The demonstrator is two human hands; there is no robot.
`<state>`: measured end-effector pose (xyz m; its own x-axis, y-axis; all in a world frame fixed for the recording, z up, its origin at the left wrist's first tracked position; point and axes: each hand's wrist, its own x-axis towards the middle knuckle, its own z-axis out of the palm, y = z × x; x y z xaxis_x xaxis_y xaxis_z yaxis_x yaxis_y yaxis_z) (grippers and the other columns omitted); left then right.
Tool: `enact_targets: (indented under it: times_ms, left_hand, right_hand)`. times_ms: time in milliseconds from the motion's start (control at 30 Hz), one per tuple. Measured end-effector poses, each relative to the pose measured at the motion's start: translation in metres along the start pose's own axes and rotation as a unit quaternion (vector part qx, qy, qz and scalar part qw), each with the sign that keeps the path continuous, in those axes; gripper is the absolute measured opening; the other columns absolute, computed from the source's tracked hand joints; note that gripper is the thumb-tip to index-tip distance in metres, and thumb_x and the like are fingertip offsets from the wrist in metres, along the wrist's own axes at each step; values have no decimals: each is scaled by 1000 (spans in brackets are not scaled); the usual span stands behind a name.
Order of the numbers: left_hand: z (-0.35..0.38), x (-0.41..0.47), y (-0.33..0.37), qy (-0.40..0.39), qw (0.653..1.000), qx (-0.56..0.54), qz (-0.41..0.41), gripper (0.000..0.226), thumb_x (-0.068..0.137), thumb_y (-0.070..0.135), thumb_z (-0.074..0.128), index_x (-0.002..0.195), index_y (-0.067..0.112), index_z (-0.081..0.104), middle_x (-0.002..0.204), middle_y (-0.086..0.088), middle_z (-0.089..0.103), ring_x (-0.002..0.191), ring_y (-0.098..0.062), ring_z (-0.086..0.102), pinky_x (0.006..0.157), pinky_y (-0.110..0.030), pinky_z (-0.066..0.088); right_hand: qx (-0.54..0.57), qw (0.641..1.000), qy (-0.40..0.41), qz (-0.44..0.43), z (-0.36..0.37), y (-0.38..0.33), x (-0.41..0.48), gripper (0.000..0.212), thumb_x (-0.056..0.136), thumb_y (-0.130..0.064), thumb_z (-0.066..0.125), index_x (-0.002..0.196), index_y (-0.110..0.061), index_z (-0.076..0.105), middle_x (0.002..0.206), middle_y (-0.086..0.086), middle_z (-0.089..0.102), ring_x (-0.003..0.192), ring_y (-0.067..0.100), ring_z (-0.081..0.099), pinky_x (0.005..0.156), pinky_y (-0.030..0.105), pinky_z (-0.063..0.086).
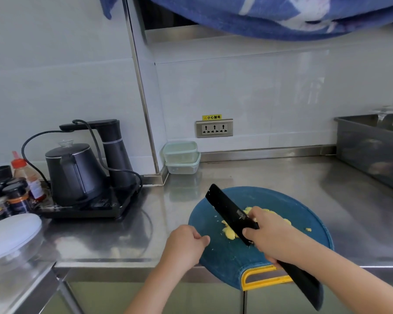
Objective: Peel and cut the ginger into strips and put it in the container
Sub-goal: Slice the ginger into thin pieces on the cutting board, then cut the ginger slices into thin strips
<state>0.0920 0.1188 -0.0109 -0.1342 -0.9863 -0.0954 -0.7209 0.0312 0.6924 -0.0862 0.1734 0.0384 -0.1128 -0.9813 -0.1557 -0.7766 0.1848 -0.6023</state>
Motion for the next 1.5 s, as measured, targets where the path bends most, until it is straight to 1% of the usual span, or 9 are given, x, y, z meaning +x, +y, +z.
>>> enact_targets:
  times_ms: [167,367,533,700,967,1100,1233,1400,1500]
  left_hand:
    - [-5,8,0,-63,995,-59,-55,20,84,19,58,68,9,53,36,3,41,41,-17,42,40,-17,26]
    - [-11,9,-3,-115,985,-110,-63,23,89,20,57,71,7,62,39,2,40,38,-13,43,38,-18,26]
    - [-16,16,0,-161,974,-137,-82,20,91,16,54,76,5,62,41,3,37,41,-13,41,38,-18,23]
    - [-14,18,2,-195,965,-154,-85,21,92,15,53,76,5,63,42,2,43,40,-12,46,38,-17,26]
    - [-17,19,1,-211,956,-179,-103,21,91,16,55,77,6,66,46,0,49,45,-12,53,42,-17,32]
    - [-25,15,11,-204,961,-172,-78,20,92,19,55,82,7,67,48,1,52,47,-12,56,45,-18,34]
    - [-31,17,23,-208,964,-162,-35,21,96,22,53,84,9,66,51,2,55,51,-11,58,47,-17,35]
    - [-23,21,30,-263,959,-87,-61,20,96,24,54,88,11,66,54,6,59,56,-8,61,47,-14,37]
    - [-16,23,34,-237,967,-52,-77,18,93,24,59,84,10,67,51,6,58,50,-6,59,44,-12,36]
  right_hand:
    - [-81,996,-20,-11,25,-11,10,21,98,-27,45,114,-14,46,80,0,51,54,10,49,41,18,39]
    - [-83,994,-65,-12,36,-14,14,17,99,-21,43,116,-16,47,85,1,53,51,10,49,34,16,39]
    - [-153,986,-37,-53,43,-16,15,24,100,-21,40,119,-9,47,104,6,59,83,17,53,65,25,43]
    - [-108,989,-24,-100,44,-11,14,17,96,-14,42,110,-10,49,91,3,47,80,18,46,54,16,31]
    - [-113,991,-45,-62,41,-11,18,18,100,-25,43,109,-13,51,94,3,58,77,15,54,59,24,41]
    - [-138,988,-9,-70,16,-14,11,19,99,-29,43,108,-16,53,90,1,58,74,14,56,63,27,47]
    - [-73,996,16,-48,-19,-6,10,8,97,-24,44,100,-17,46,82,3,54,47,14,52,39,24,46]
    - [-164,978,124,-32,-53,32,9,14,91,-18,49,102,-19,40,74,-2,51,63,15,51,51,27,39]
    - [-225,959,171,-20,-66,62,6,18,94,-24,49,105,-21,36,68,-8,44,67,20,49,54,29,36]
